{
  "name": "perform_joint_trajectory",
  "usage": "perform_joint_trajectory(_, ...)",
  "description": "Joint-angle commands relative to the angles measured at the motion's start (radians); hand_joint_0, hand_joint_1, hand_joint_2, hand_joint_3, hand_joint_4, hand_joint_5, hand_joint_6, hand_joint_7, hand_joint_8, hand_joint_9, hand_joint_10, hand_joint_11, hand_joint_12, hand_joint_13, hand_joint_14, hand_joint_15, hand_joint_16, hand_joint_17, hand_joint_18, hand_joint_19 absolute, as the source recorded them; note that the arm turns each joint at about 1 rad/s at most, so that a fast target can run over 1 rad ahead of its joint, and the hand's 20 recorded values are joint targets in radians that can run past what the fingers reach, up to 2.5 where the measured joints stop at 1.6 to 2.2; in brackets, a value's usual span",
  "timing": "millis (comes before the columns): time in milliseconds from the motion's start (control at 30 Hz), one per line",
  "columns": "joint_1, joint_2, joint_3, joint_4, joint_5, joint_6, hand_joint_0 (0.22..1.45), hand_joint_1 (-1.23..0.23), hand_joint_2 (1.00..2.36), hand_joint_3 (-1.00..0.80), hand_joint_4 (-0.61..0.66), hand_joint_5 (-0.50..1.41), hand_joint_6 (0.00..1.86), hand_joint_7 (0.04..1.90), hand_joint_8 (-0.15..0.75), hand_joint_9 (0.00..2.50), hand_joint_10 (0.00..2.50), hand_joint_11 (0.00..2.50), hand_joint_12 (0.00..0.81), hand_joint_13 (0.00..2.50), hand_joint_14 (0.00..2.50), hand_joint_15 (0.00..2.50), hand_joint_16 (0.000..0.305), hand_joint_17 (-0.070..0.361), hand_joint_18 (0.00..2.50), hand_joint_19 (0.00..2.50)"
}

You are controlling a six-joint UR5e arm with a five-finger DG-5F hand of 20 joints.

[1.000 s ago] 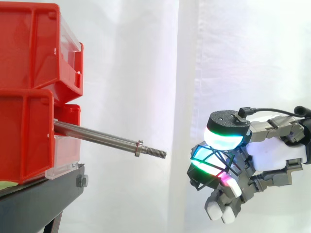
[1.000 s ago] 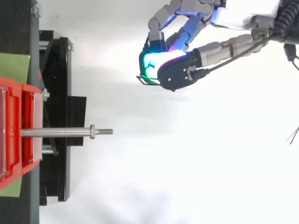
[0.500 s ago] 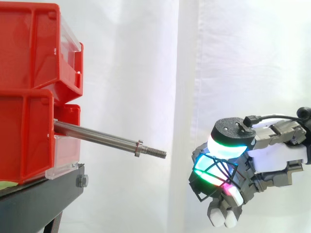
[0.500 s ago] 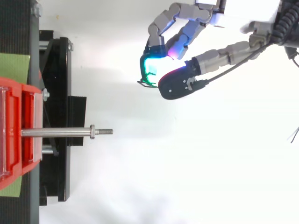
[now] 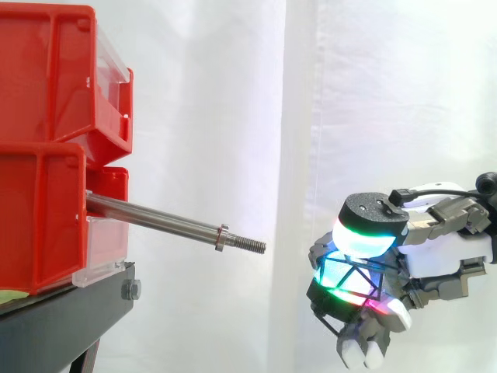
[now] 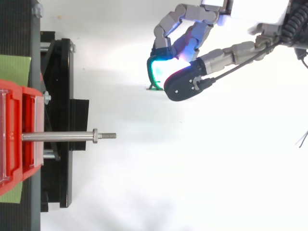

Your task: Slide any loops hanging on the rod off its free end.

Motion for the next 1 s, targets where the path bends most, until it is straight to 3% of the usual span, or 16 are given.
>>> perform_joint_trajectory(0,0.0,0.0,0.0,0.0,0.0,0.003,0.59,-0.56,1.02,-0.31,0.04,-0.11,0.92,1.02,0.294,1.26,0.03,0.72,0.395,0.87,0.02,0.43,0.057,0.129,0.72,0.52)
perform_joint_trajectory(100,0.0,0.0,0.0,0.0,0.0,0.014,0.57,-0.56,1.02,-0.21,0.01,-0.11,0.91,1.01,0.298,1.27,0.03,0.7,0.394,0.88,0.02,0.43,0.058,0.131,0.74,0.53)
perform_joint_trajectory(300,0.0,0.0,0.0,0.0,0.0,0.034,0.58,-0.74,1.02,-0.02,0.06,-0.12,0.92,1.03,0.329,1.25,0.03,0.73,0.423,0.89,0.02,0.42,0.065,0.147,0.8,0.47)
perform_joint_trajectory(667,0.0,0.0,0.0,0.0,0.0,0.044,0.57,-0.69,1.02,-0.06,0.09,-0.12,0.91,1.07,0.312,1.27,0.03,0.71,0.416,0.89,0.02,0.42,0.064,0.143,0.79,0.49)
perform_joint_trajectory(867,0.0,0.0,0.0,-0.005,0.0,0.104,0.58,-0.73,1.02,0.01,0.06,-0.11,0.91,1.07,0.34,1.3,0.03,0.71,0.448,0.92,0.01,0.4,0.07,0.157,0.85,0.46)
perform_joint_trajectory(967,0.002,0.0,0.0,-0.017,0.006,0.167,0.58,-0.74,1.02,0.01,0.05,-0.11,0.91,1.07,0.335,1.28,0.03,0.7,0.443,0.91,0.02,0.41,0.069,0.154,0.84,0.46)
